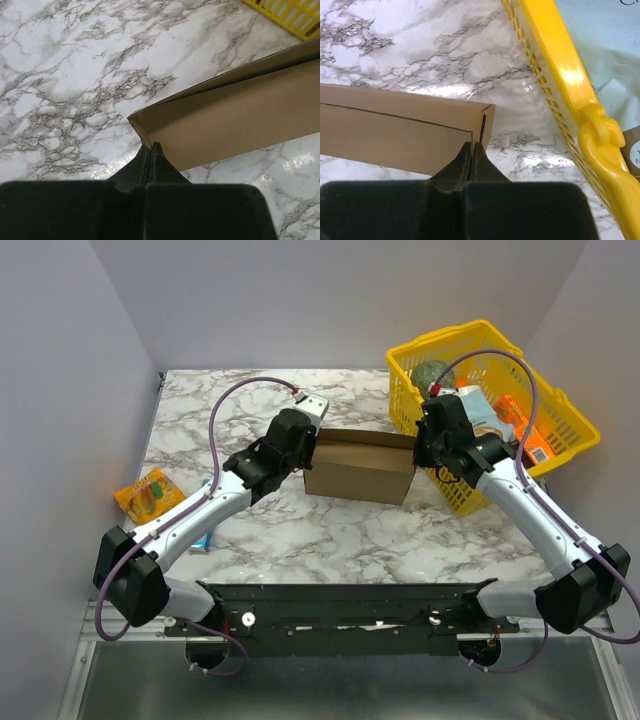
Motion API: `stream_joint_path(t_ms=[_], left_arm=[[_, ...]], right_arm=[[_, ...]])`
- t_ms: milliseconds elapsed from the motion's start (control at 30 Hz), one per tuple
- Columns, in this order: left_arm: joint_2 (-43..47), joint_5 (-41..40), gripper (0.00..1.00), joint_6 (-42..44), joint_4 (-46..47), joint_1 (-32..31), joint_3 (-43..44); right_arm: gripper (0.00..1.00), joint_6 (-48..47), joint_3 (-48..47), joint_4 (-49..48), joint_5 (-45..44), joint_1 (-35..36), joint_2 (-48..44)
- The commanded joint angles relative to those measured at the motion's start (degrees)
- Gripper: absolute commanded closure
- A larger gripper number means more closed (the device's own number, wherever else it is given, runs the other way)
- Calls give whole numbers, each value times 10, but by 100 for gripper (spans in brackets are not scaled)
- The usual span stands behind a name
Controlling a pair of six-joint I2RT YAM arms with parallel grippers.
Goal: Fold the paper box
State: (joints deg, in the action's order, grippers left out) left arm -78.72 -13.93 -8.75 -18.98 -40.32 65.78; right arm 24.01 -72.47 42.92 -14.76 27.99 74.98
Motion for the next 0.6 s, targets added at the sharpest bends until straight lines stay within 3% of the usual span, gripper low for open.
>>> stream_joint_path(t_ms=[0,567], left_arm=[[-42,87,100,-6,-139,-24,-45],[-40,86,100,-6,-139,-24,-46]], right_arm=[[99,26,-5,-16,96,15,17],[99,22,-39,2,93,15,30]])
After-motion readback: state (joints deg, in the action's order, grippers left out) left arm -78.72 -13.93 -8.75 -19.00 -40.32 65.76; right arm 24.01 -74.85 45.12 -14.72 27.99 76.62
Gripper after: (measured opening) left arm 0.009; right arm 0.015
